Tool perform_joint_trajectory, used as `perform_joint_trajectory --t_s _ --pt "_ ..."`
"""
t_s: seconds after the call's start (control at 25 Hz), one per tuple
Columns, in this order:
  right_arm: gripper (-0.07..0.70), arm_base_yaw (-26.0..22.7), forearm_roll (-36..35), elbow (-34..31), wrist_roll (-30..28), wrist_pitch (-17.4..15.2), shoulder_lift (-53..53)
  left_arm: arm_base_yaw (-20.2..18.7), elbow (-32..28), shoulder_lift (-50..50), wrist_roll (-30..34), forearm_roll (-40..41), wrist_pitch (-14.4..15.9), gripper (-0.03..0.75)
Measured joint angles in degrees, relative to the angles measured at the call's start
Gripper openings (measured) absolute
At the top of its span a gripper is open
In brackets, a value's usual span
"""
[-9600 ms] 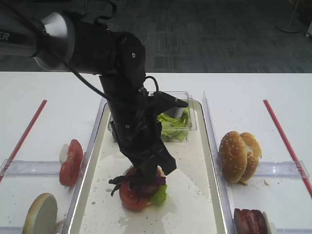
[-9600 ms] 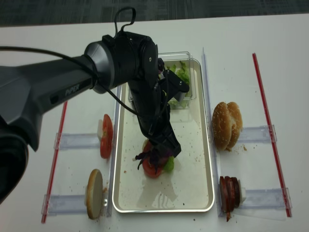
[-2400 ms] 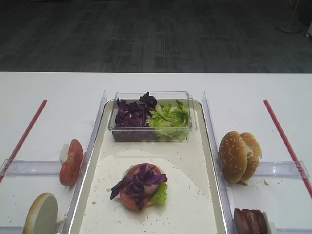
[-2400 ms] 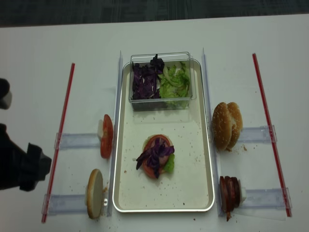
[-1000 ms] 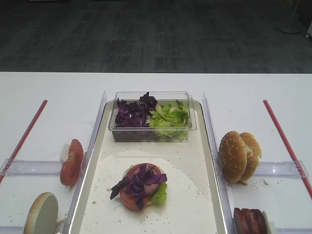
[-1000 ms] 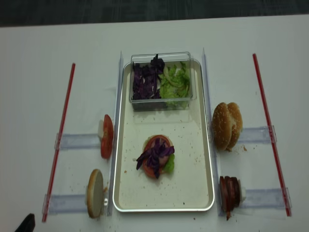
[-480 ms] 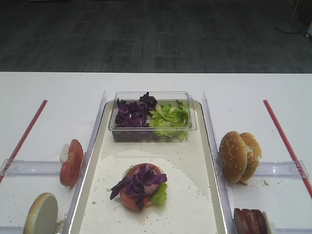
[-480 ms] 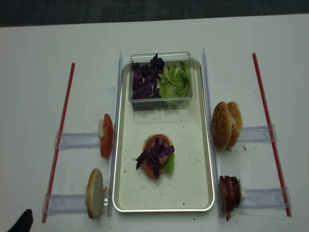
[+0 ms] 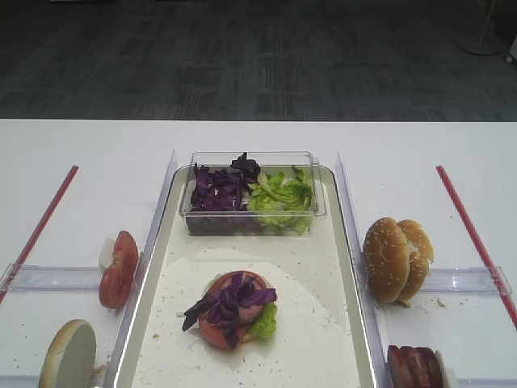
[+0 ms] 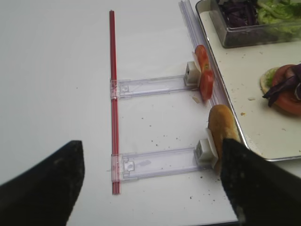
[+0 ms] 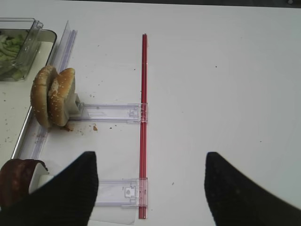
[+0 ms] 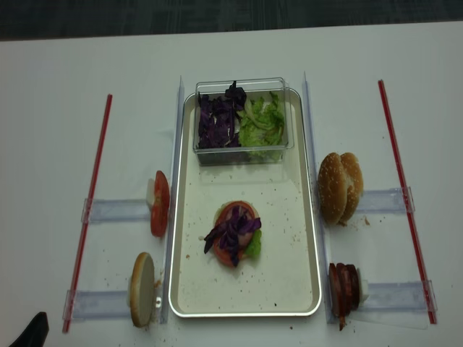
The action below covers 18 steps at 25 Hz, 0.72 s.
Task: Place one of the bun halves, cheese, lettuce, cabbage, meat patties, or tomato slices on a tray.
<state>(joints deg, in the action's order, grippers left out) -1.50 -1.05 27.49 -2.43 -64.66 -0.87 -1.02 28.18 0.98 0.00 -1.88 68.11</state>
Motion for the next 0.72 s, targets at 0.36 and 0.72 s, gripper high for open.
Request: perform_joint_trajectory --t_s 0.36,0.72 --pt "0.507 0.0 0.0 0.0 0.0 0.0 0.0 0.0 0.0 0.0 -0.32 0.0 0.0 0.545" --pt "0.508 0.0 0.0 0.0 0.0 0.0 0.0 0.0 0.0 0.0 -0.43 0.0 0.0 0.545"
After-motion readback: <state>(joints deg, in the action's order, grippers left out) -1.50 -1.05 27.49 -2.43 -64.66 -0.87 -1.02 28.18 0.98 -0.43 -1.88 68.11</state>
